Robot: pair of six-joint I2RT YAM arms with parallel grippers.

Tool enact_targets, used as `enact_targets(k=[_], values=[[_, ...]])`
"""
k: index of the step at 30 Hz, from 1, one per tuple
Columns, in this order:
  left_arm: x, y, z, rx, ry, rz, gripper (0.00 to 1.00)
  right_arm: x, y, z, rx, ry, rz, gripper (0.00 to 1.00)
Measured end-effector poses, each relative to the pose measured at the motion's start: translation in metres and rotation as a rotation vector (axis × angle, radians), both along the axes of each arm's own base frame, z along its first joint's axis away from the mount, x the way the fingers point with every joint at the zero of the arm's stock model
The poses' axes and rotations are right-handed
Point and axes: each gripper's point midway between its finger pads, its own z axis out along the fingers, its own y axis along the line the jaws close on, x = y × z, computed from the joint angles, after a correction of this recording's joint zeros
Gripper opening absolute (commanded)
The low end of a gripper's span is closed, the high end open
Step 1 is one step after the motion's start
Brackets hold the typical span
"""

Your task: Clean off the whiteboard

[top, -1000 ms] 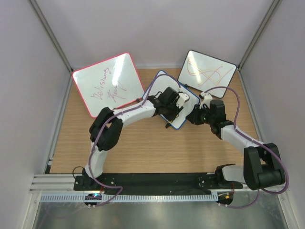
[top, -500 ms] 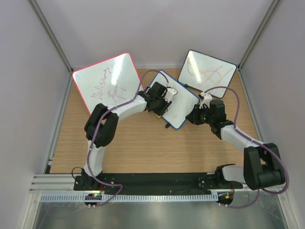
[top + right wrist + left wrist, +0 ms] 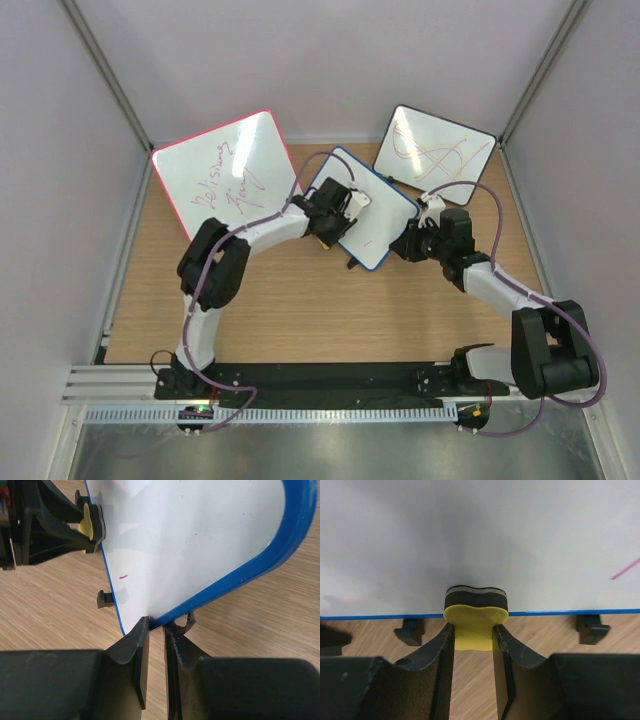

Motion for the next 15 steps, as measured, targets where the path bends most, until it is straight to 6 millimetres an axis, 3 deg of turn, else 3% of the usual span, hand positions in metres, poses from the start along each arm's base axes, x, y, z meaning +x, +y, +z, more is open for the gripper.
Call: enact_targets(k=[8,15], values=[[-0.046,-0.062,0.018,-0.069,0.015,-0.15,0.0,0.0,0.0,0.0,-0.001,-0.002,0.002,0.01],[-0.05,-0.105,0.052,-0.164,-0.018,-0.223,0.0,-0.001,0.005,0.003,0.006,-0.013,0.021,0.01]])
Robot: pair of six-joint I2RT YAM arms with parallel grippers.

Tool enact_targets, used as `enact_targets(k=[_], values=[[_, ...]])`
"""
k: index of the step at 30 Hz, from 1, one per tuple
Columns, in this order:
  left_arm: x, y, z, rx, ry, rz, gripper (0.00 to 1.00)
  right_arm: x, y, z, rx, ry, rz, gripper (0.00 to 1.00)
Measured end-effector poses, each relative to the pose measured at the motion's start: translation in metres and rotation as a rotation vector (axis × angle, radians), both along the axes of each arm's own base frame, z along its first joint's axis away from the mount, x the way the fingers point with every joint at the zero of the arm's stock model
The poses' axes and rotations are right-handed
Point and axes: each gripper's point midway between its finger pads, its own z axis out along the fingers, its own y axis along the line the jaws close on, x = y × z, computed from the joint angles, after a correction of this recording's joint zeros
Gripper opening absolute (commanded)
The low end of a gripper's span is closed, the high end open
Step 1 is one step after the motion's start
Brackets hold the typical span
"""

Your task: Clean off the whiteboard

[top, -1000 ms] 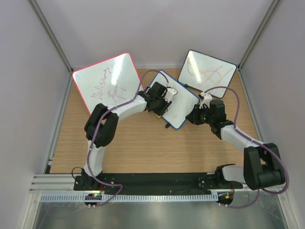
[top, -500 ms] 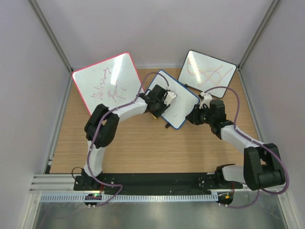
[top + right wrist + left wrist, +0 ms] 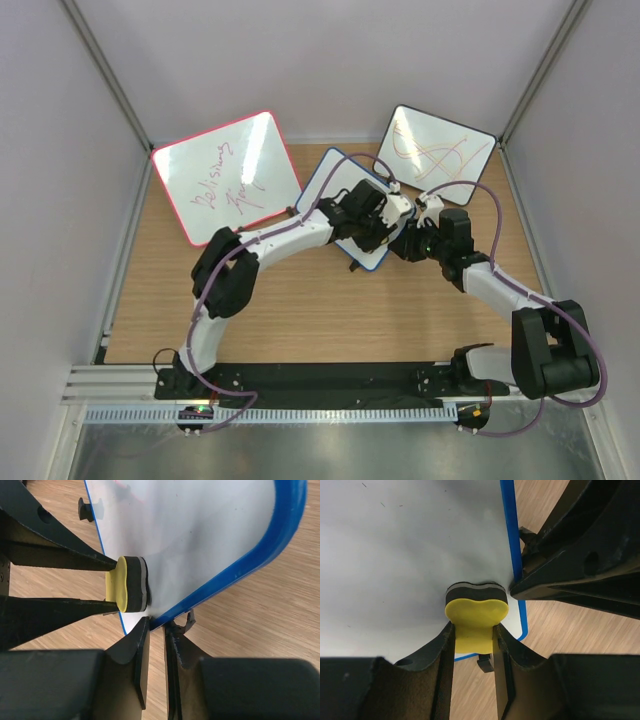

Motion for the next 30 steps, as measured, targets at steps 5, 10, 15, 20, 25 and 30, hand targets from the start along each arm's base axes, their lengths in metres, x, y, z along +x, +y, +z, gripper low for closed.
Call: enact_targets(k=[5,10,15,20,25,30], values=[[0.0,-0.007,-0.002,-0.005,0.008,-0.012,0.0,0.001,-0.003,-0.002,-0.012,0.004,-0.013,0.01],[0.0,-0.006,-0.003,-0.004,0.008,-0.011,0.0,0.001,-0.003,-0.002,-0.015,0.005,-0.016,0.01],[-0.001,0.005,-0.014,0.016,0.017,-0.003,0.0,0.001,-0.004,-0.003,-0.018,0.005,-0.022,0.01],[0.006,0.031,-0.029,0.046,0.032,0.037,0.0,0.002,-0.004,-0.002,-0.018,0.002,-0.022,0.01],[0.032,0.062,-0.032,0.069,0.035,0.12,0.0,0.002,-0.004,-0.002,-0.017,0.002,-0.021,0.01],[0.056,0.083,-0.028,0.086,0.003,0.182,0.0,0.0,-0.003,-0.002,-0.016,0.003,-0.017,0.01]])
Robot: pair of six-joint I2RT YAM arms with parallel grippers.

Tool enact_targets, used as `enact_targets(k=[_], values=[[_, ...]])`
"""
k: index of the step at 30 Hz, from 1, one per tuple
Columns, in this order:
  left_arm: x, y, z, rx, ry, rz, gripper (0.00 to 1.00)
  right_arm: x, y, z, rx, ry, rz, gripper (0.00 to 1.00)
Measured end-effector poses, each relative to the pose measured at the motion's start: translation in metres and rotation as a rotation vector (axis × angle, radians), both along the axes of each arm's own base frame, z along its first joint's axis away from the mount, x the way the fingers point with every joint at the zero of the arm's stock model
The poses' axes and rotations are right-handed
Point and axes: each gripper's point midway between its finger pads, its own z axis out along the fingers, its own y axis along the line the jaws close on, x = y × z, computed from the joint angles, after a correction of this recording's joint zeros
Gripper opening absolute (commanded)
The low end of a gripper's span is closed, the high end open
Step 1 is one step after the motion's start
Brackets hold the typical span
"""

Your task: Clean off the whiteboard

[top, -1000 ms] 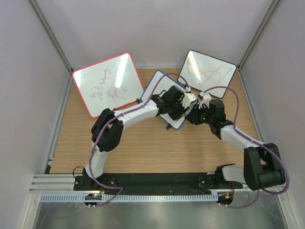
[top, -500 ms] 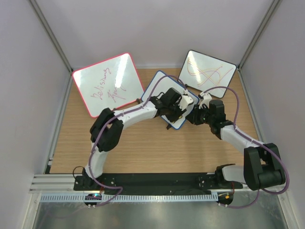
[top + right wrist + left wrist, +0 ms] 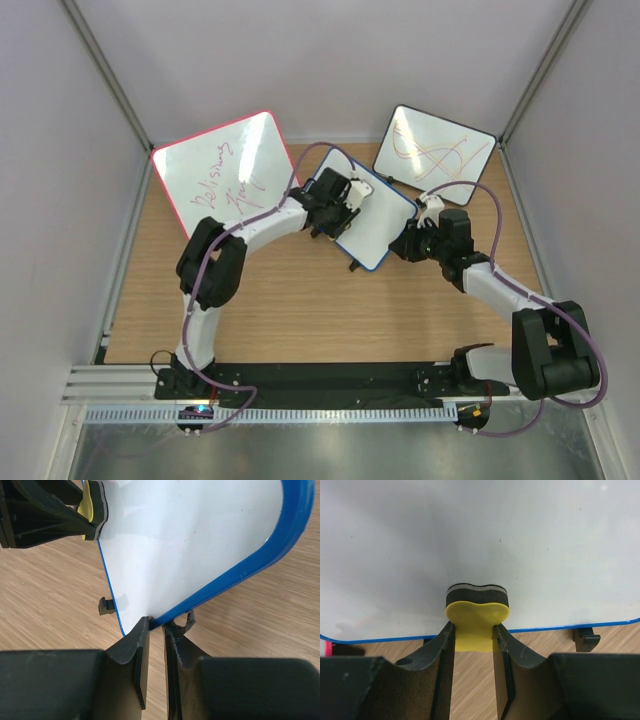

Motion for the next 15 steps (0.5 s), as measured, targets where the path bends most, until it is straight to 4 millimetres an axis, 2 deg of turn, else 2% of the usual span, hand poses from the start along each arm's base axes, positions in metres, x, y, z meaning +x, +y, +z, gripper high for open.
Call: enact_targets(k=[6,15], values=[[-0.003,-0.007,0.002,0.011,-0.018,-0.007,0.0,-0.001,0.0,0.0,-0.001,0.004,0.001,0.01],[-0.048,-0.065,0.016,-0.049,0.004,-0.143,0.0,-0.001,0.001,0.0,0.001,0.004,0.004,0.01]])
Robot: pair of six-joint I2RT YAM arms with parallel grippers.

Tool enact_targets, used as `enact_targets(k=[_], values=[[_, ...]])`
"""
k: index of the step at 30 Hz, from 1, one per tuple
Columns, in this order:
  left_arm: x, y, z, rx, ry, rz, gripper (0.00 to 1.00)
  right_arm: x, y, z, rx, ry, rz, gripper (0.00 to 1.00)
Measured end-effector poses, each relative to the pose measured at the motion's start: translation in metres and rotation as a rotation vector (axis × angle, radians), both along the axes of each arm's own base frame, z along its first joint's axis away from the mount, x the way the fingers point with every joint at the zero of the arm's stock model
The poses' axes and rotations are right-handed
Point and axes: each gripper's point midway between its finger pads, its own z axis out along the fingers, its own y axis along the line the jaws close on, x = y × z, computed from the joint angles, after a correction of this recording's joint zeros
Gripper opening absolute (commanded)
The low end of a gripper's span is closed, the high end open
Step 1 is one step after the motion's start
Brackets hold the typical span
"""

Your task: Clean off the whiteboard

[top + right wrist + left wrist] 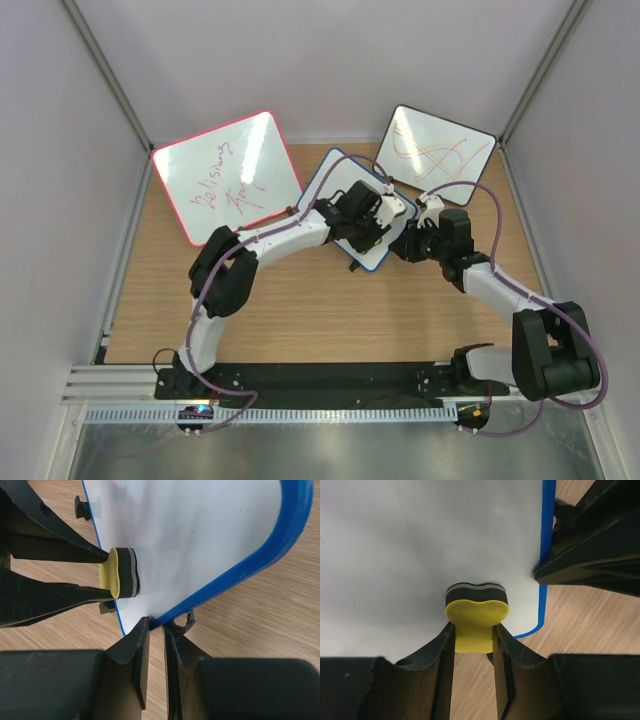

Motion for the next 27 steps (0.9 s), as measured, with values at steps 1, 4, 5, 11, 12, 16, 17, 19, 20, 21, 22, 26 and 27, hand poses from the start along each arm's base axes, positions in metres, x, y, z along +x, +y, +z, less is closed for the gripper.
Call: enact_targets(k=[1,4,5,11,12,16,17,19,20,21,22,26,27], values=[[-0.001,-0.004,0.002,-0.008,0.0,-0.007,0.0,0.0,0.0,0.0,0.0,0.0,0.0,0.01],[0.005,-0.003,0.002,-0.022,0.025,0.0,0.0,0.0,-0.001,0.0,-0.002,-0.001,-0.003,0.01],[0.009,0.0,0.002,-0.028,0.036,0.013,0.0,0.001,-0.001,0.0,-0.004,-0.001,-0.004,0.01],[0.062,0.05,0.002,-0.033,0.04,0.153,0.0,0.001,-0.001,0.0,-0.004,0.0,-0.006,0.01],[0.074,0.063,0.002,-0.029,0.033,0.187,0.0,0.0,-0.001,0.0,-0.004,0.0,-0.005,0.01],[0.117,0.114,-0.002,0.009,-0.019,0.311,0.0,-0.001,0.001,0.0,-0.001,0.002,0.003,0.01],[0.126,0.125,-0.002,0.019,-0.033,0.335,0.0,-0.001,0.001,0.0,0.0,0.002,0.005,0.01],[0.139,0.144,-0.004,0.048,-0.063,0.374,0.0,-0.001,0.002,0.0,0.002,0.001,0.008,0.01],[0.142,0.149,-0.004,0.059,-0.075,0.384,0.0,-0.001,0.002,0.0,0.002,0.001,0.008,0.01],[0.144,0.151,-0.004,0.065,-0.082,0.386,0.0,-0.001,0.002,0.0,0.002,0.001,0.009,0.01],[0.145,0.152,-0.004,0.071,-0.089,0.384,0.0,-0.001,0.002,0.0,0.002,0.001,0.009,0.01],[0.141,0.146,-0.007,0.071,-0.089,0.366,0.0,-0.002,0.002,-0.001,0.002,0.007,0.011,0.01],[0.14,0.145,-0.008,0.068,-0.086,0.363,0.0,-0.003,0.002,-0.001,0.003,0.009,0.011,0.01]])
